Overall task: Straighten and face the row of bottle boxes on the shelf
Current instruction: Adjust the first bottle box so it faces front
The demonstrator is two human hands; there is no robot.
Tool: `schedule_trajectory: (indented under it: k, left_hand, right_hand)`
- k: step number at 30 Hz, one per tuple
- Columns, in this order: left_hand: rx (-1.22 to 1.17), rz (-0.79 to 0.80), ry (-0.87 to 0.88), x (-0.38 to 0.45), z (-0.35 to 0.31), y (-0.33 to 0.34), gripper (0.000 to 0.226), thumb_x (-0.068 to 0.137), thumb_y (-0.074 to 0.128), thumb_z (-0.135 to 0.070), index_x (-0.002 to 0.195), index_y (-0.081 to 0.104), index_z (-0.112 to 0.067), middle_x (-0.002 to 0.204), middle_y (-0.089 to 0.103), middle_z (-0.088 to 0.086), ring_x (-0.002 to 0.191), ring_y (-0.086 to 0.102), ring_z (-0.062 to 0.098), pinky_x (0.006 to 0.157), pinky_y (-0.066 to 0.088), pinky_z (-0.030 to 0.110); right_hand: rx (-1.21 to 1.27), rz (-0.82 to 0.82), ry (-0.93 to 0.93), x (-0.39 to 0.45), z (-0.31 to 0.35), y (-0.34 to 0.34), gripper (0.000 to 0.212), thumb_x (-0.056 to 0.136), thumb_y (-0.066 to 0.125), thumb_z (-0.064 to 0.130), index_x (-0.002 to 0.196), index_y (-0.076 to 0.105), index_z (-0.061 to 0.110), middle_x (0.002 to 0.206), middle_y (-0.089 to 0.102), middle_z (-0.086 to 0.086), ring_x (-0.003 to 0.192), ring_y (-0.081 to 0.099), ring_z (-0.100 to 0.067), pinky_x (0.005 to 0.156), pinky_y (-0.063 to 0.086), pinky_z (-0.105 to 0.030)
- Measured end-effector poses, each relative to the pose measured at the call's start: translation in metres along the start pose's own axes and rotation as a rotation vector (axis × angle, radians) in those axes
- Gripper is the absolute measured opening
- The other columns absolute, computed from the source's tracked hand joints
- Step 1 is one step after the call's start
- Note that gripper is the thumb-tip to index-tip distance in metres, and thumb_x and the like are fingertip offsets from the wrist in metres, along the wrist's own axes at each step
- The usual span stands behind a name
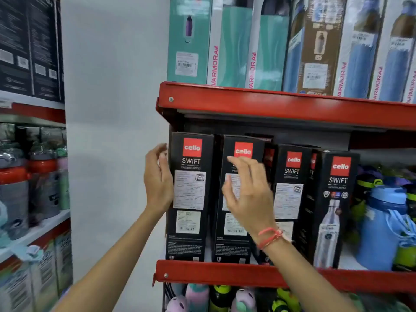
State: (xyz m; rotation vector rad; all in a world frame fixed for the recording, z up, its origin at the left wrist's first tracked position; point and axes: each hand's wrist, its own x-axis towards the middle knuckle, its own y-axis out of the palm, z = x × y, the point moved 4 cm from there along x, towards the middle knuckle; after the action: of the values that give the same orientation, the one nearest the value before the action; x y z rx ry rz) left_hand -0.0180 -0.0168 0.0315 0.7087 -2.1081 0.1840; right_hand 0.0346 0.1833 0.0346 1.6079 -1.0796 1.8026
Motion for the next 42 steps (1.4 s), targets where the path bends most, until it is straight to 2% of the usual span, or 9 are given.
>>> schedule_trajectory:
  k: [5, 8, 10, 15, 22, 30, 32, 37, 42]
  left_hand:
    - [-0.054, 0.340, -0.495, -0.018, 0.059, 0.009, 0.029, 0.101, 0.035, -0.032, 0.116, 0.055, -0.019, 0.119, 0.065, 0.004, 0.108, 0.061, 0.020, 0.090, 0.046, 0.032]
    - [-0.140, 0.539, -0.558, -0.034, 0.060, 0.009, 0.038, 0.099, 0.026, -0.047, 0.106, 0.061, -0.036, 0.104, 0.070, -0.013, 0.095, 0.066, 0.004, 0.082, 0.048, 0.024]
    - [-0.201, 0.573, -0.590, -0.037, 0.061, 0.010, 0.043, 0.097, 0.022, -0.053, 0.107, 0.062, -0.041, 0.099, 0.071, -0.019, 0.090, 0.068, -0.001, 0.078, 0.047, 0.020]
    - [-0.219, 0.590, -0.545, -0.028, 0.060, -0.004, 0.059, 0.088, 0.032, -0.067, 0.128, 0.050, -0.029, 0.124, 0.064, -0.005, 0.114, 0.060, 0.013, 0.102, 0.046, 0.040]
    - [-0.252, 0.694, -0.347, -0.012, 0.023, -0.039, 0.042, 0.090, 0.045, -0.044, 0.130, 0.036, -0.038, 0.106, 0.074, 0.001, 0.099, 0.071, 0.015, 0.075, 0.059, 0.021]
    - [-0.238, 0.610, -0.260, -0.017, 0.017, -0.058, 0.078, 0.079, 0.070, -0.013, 0.139, 0.030, -0.045, 0.106, 0.074, -0.006, 0.098, 0.071, 0.017, 0.073, 0.060, 0.025]
    - [-0.189, 0.556, -0.216, -0.023, 0.020, -0.051, 0.082, 0.080, 0.072, -0.010, 0.136, 0.028, -0.052, 0.112, 0.071, -0.005, 0.101, 0.070, 0.016, 0.081, 0.060, 0.034]
    - [-0.073, 0.422, -0.194, -0.033, 0.029, -0.034, 0.087, 0.083, 0.071, -0.020, 0.144, 0.018, -0.051, 0.113, 0.062, -0.028, 0.107, 0.066, 0.006, 0.092, 0.056, 0.043]
    - [0.030, 0.434, -0.222, -0.044, 0.039, -0.025, 0.088, 0.085, 0.069, -0.023, 0.144, 0.011, -0.053, 0.135, 0.059, -0.004, 0.118, 0.059, 0.012, 0.098, 0.052, 0.048]
  right_hand:
    - [0.054, 0.333, 0.305, -0.048, 0.043, 0.051, 0.067, 0.092, 0.048, 0.034, 0.150, 0.020, 0.014, 0.145, 0.039, -0.005, 0.130, 0.038, -0.015, 0.104, 0.031, -0.016]
    - [0.036, 0.522, 0.474, -0.072, 0.062, 0.076, 0.098, 0.090, 0.047, 0.050, 0.146, -0.026, 0.020, 0.157, 0.011, -0.009, 0.130, 0.039, -0.023, 0.096, 0.047, -0.030]
    - [-0.001, 0.572, 0.521, -0.077, 0.071, 0.086, 0.109, 0.087, 0.048, 0.058, 0.140, -0.037, 0.017, 0.156, 0.006, -0.016, 0.124, 0.044, -0.028, 0.092, 0.051, -0.032]
    - [-0.014, 0.544, 0.563, -0.059, 0.074, 0.080, 0.123, 0.079, 0.054, 0.067, 0.138, -0.038, 0.011, 0.153, 0.008, -0.021, 0.128, 0.042, -0.030, 0.095, 0.047, -0.032]
    - [0.178, 0.492, 0.472, -0.039, 0.073, 0.057, 0.129, 0.074, 0.064, 0.062, 0.136, -0.043, 0.026, 0.151, 0.008, -0.006, 0.135, 0.034, -0.026, 0.107, 0.038, -0.034]
    - [0.449, 0.686, 0.448, -0.020, 0.046, 0.066, 0.125, 0.079, 0.072, 0.042, 0.138, -0.037, 0.034, 0.161, 0.000, 0.006, 0.142, 0.027, -0.016, 0.107, 0.031, -0.024]
    - [0.473, 0.668, 0.459, -0.017, 0.041, 0.075, 0.119, 0.082, 0.072, 0.030, 0.142, -0.030, 0.035, 0.161, 0.014, 0.004, 0.143, 0.029, -0.017, 0.115, 0.030, -0.035]
    - [0.404, 0.585, 0.484, -0.017, 0.037, 0.089, 0.109, 0.086, 0.065, 0.007, 0.145, -0.020, 0.041, 0.147, 0.047, 0.001, 0.123, 0.055, -0.021, 0.103, 0.045, -0.041]
    - [0.353, 0.564, 0.579, -0.034, 0.031, 0.098, 0.106, 0.085, 0.066, 0.005, 0.148, -0.014, 0.036, 0.146, 0.047, -0.004, 0.125, 0.054, -0.025, 0.103, 0.043, -0.037]
